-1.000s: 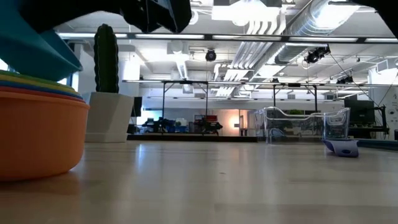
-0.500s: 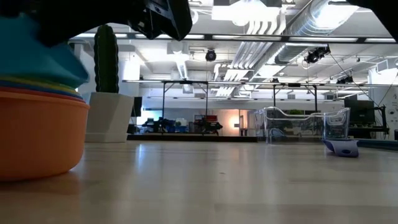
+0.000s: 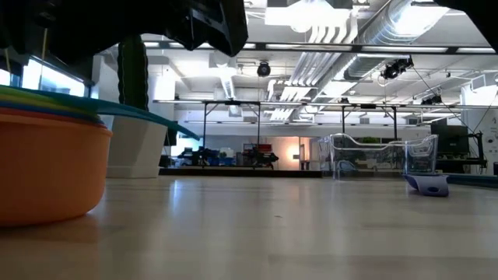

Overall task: Nest measuring cups in basket
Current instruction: Stack the light blue measuring cup on the green measuring cup

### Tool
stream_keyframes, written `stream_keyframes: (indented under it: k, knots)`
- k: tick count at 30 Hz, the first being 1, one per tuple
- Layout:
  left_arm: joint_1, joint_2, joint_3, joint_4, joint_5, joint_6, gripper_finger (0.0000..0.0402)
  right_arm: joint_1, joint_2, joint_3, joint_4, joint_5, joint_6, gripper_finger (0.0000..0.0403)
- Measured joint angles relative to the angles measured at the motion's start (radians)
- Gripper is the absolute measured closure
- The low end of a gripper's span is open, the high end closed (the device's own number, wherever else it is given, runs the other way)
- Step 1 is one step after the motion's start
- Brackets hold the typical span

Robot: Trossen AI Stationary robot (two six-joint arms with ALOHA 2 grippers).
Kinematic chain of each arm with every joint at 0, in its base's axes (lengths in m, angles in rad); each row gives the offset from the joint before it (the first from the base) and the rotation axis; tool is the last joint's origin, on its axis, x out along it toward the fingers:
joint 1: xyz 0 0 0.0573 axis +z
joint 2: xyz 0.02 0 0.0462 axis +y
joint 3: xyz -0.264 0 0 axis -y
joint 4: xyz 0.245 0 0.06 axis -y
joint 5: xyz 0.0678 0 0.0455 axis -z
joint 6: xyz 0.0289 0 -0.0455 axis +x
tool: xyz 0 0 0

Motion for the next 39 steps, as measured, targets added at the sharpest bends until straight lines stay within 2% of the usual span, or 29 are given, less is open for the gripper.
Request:
stream_keyframes:
  k: [4, 8, 16, 21, 34, 39]
  knots:
    - [0.0, 0.0, 0.0, 0.0, 0.014, -0.012, 0.0314, -0.012, 0.0, 0.001, -0.025, 0.059, -0.08, 0.0377]
    - [0.0, 0.0, 0.0, 0.001, 0.025, -0.11, 0.0314, -0.035, 0.0, 0.001, -0.113, 0.077, -0.164, 0.039]
    - [-0.033, 0.0, 0.0, 0.07, 0.084, -0.231, 0.0314, -0.07, 0.0, 0.001, -0.266, -0.071, -0.301, 0.0399]
    - [-0.062, 0.017, 0.0, 0.181, 0.078, -0.246, 0.0314, -0.064, 0.0, 0.001, -0.34, -0.092, -0.331, 0.0399]
    - [-0.072, 0.213, 0.0, 0.318, 0.047, -0.203, 0.0314, -0.032, -0.001, -0.07, -0.325, -0.105, -0.307, 0.0399]
    - [-0.072, 0.304, 0.0, 0.393, 0.103, -0.149, 0.0314, -0.026, 0.0, -0.103, -0.257, -0.161, -0.305, 0.0399]
